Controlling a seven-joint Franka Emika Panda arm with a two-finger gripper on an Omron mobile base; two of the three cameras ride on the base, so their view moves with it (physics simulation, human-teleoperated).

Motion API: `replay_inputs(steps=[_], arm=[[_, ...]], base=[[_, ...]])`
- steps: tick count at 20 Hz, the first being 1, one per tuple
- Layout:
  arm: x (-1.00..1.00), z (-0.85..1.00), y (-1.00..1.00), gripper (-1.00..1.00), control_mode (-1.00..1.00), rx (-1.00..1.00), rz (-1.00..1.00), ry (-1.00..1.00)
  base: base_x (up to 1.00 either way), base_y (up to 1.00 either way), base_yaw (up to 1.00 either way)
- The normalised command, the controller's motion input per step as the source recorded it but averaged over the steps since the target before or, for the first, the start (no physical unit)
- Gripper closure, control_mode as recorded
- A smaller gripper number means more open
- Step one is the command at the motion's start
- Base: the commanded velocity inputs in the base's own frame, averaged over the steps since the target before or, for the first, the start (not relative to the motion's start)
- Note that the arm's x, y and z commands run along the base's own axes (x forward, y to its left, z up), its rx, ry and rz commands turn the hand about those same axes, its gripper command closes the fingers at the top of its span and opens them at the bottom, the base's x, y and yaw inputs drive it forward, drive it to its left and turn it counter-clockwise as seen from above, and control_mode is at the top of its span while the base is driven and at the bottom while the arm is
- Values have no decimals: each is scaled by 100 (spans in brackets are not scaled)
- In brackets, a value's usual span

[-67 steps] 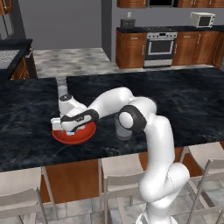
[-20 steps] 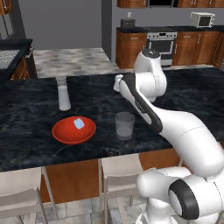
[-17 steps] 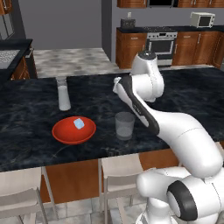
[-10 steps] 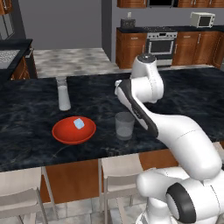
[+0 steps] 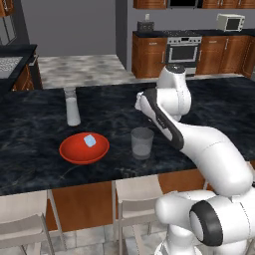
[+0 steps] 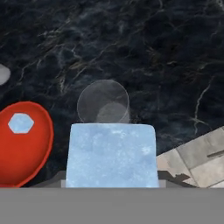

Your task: There are two ice cubes in the ice bowl. Place both ice cubes in the glass cup.

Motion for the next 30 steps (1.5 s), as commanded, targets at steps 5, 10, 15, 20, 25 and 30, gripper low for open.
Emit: replay_inputs(steps=[5,10,15,20,25,30], arm=[[13,-8,0,100,-100,6,0,11],[13,-28,1,100,-100,-6,0,6],[14,-28,0,100,-100,-9,0,0],[6,-26,0,100,-100,-2,0,-2],[19,-15,0,100,-100,0,0,-2],[22,-9,0,100,-100,0,0,0]], base=[[0,0,0],[0,0,0],[0,0,0],[0,0,0],[0,0,0],[0,0,0]])
